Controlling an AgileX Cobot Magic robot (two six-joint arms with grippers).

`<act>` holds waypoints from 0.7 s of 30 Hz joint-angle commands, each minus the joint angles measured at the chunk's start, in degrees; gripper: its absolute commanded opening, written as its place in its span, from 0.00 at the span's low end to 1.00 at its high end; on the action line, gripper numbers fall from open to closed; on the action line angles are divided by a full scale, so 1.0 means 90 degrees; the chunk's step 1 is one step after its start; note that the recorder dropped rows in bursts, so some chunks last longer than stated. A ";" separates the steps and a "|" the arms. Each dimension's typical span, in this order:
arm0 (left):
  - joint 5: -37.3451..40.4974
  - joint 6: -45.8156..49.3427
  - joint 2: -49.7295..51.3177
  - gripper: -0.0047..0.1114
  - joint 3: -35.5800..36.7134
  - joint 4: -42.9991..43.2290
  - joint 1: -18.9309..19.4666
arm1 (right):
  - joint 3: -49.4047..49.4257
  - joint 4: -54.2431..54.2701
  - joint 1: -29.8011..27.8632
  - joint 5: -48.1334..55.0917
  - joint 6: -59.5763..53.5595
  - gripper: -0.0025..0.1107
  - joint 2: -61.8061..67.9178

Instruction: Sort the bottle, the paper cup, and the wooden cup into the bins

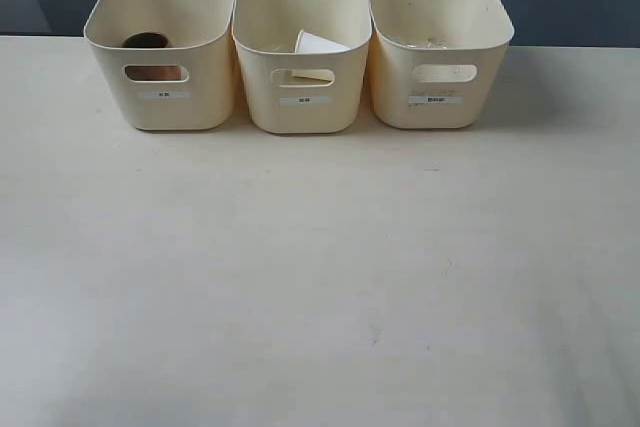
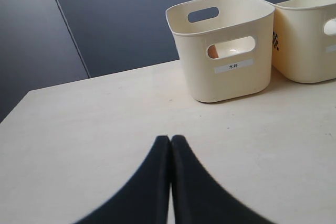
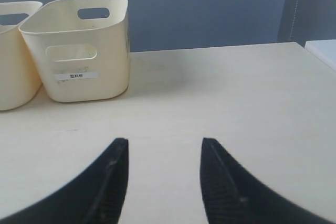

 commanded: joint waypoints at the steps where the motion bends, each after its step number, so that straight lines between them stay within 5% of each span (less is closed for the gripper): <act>1: -0.0033 -0.0012 -0.0032 0.04 0.0008 0.0000 -0.0020 | 0.0013 -0.0085 -0.0027 -0.0022 0.0231 0.40 -0.0041; 21: -0.0033 -0.0012 -0.0032 0.04 0.0008 0.0000 -0.0020 | 0.0013 0.0011 -0.0027 -0.0022 0.0278 0.40 -0.0041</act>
